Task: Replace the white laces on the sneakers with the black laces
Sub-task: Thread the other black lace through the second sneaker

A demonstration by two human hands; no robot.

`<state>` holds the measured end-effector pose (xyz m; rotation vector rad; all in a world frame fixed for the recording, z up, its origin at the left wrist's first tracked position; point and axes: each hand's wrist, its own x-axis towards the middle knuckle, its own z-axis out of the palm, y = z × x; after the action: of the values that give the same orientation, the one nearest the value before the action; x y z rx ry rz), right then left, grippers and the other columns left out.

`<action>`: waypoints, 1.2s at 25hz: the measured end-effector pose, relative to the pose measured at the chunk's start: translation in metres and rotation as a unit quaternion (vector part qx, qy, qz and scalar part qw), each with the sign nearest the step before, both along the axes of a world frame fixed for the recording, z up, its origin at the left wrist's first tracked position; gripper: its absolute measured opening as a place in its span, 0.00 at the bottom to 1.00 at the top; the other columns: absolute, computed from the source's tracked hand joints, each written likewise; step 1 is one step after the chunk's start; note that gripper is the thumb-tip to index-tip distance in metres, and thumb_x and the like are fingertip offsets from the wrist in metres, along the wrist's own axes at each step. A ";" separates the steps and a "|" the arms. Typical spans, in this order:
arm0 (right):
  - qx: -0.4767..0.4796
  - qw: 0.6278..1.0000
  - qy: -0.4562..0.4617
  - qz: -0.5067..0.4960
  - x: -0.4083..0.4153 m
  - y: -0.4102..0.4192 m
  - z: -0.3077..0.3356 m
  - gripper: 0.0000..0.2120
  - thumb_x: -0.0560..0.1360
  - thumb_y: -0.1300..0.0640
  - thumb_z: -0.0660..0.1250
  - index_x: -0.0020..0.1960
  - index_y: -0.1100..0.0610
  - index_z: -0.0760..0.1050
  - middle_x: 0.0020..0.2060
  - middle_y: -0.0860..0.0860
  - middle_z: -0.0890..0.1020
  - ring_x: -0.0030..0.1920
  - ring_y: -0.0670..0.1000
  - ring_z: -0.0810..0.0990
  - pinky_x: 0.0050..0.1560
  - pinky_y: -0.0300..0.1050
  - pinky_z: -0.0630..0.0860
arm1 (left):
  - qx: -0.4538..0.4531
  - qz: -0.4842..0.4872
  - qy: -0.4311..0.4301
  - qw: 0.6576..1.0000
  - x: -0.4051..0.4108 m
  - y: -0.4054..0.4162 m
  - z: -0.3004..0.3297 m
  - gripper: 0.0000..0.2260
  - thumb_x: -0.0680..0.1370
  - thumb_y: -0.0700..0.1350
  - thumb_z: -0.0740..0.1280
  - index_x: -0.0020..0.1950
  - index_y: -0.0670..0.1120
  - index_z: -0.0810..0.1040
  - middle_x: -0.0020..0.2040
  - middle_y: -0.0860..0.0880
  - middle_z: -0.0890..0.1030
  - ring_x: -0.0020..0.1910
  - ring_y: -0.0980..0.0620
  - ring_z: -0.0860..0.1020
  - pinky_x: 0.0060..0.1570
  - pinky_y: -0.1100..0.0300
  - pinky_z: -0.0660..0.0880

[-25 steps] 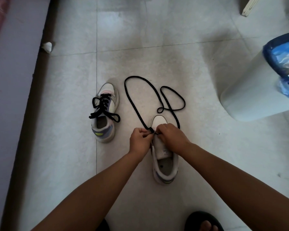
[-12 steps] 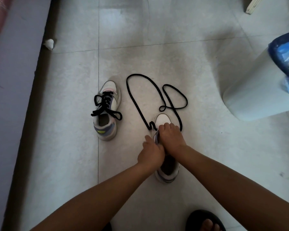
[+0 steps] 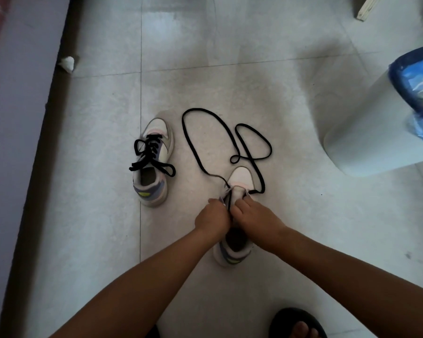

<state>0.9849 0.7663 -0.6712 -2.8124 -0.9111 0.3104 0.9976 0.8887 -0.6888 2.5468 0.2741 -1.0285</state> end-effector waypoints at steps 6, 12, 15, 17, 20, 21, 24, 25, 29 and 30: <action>0.108 0.992 0.029 -0.067 -0.007 -0.011 0.003 0.08 0.64 0.69 0.75 0.42 0.66 0.79 0.39 0.61 0.80 0.40 0.60 0.80 0.40 0.45 0.77 | -0.012 -0.070 -0.019 0.997 -0.004 0.004 0.003 0.31 0.80 0.51 0.58 0.76 0.42 0.46 0.64 0.41 0.72 0.56 0.41 0.76 0.45 0.53 0.71; 0.099 0.949 0.179 -0.241 0.016 -0.009 -0.003 0.13 0.73 0.63 0.64 0.58 0.62 0.73 0.55 0.58 0.73 0.55 0.57 0.72 0.51 0.42 0.67 | -0.053 -0.261 -0.279 0.923 0.004 0.010 0.002 0.13 0.79 0.45 0.62 0.59 0.40 0.76 0.58 0.42 0.73 0.54 0.42 0.73 0.38 0.53 0.69; -0.054 0.946 0.190 -0.256 0.026 0.004 -0.001 0.13 0.76 0.61 0.61 0.61 0.59 0.70 0.59 0.57 0.71 0.57 0.58 0.73 0.50 0.47 0.71 | -0.032 -0.256 -0.259 0.931 0.002 0.012 -0.007 0.12 0.80 0.45 0.59 0.57 0.41 0.77 0.61 0.45 0.73 0.56 0.45 0.73 0.40 0.55 0.68; -0.141 0.953 0.152 -0.222 0.025 0.012 -0.002 0.15 0.78 0.61 0.59 0.64 0.59 0.67 0.61 0.57 0.71 0.60 0.59 0.71 0.50 0.49 0.73 | -0.019 -0.245 -0.258 0.934 0.001 0.015 -0.009 0.13 0.80 0.46 0.58 0.58 0.43 0.77 0.62 0.48 0.72 0.56 0.48 0.73 0.42 0.55 0.71; -0.196 0.958 0.105 -0.182 0.023 0.019 -0.008 0.18 0.79 0.61 0.57 0.68 0.60 0.63 0.63 0.58 0.68 0.63 0.60 0.68 0.50 0.51 0.74 | -0.045 -0.220 -0.258 0.940 0.000 0.019 -0.006 0.12 0.79 0.45 0.59 0.57 0.43 0.79 0.60 0.49 0.73 0.51 0.48 0.75 0.39 0.55 0.71; -0.199 0.963 0.083 -0.164 0.023 0.019 -0.009 0.18 0.79 0.61 0.56 0.68 0.61 0.62 0.63 0.58 0.68 0.63 0.59 0.68 0.50 0.51 0.74 | -0.056 -0.211 -0.258 0.941 0.000 0.019 -0.005 0.11 0.79 0.44 0.59 0.56 0.44 0.79 0.59 0.49 0.74 0.49 0.48 0.75 0.39 0.55 0.71; -0.181 0.974 0.046 -0.128 0.023 0.009 -0.011 0.17 0.79 0.59 0.56 0.67 0.59 0.63 0.62 0.57 0.69 0.62 0.58 0.69 0.53 0.52 0.70 | -0.104 -0.154 -0.256 0.949 -0.001 0.020 -0.002 0.11 0.80 0.46 0.60 0.55 0.45 0.79 0.55 0.50 0.75 0.47 0.49 0.77 0.42 0.51 0.74; -0.175 0.973 0.056 -0.140 0.022 0.005 -0.011 0.17 0.78 0.58 0.58 0.66 0.57 0.64 0.62 0.56 0.69 0.62 0.58 0.69 0.53 0.52 0.70 | -0.118 -0.133 -0.256 0.950 -0.001 0.020 -0.002 0.11 0.80 0.46 0.60 0.55 0.44 0.79 0.55 0.50 0.76 0.47 0.49 0.77 0.43 0.50 0.74; -0.183 0.943 0.142 -0.241 0.027 0.005 -0.012 0.20 0.76 0.55 0.63 0.67 0.52 0.63 0.64 0.55 0.65 0.63 0.57 0.65 0.52 0.53 0.71 | -0.132 -0.118 -0.261 0.949 -0.003 0.020 -0.004 0.11 0.80 0.46 0.60 0.54 0.42 0.79 0.55 0.50 0.76 0.46 0.49 0.78 0.44 0.50 0.75; -0.181 0.939 0.156 -0.249 0.029 0.009 -0.012 0.21 0.76 0.56 0.63 0.67 0.52 0.63 0.64 0.55 0.65 0.63 0.58 0.65 0.52 0.53 0.72 | -0.135 -0.113 -0.260 0.949 -0.003 0.021 -0.004 0.11 0.80 0.46 0.61 0.54 0.42 0.79 0.55 0.50 0.76 0.46 0.49 0.78 0.44 0.50 0.75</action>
<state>1.0142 0.7749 -0.6834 -3.0499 -0.0638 0.8862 0.9947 0.9095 -0.6927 2.5150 -0.2909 -0.3915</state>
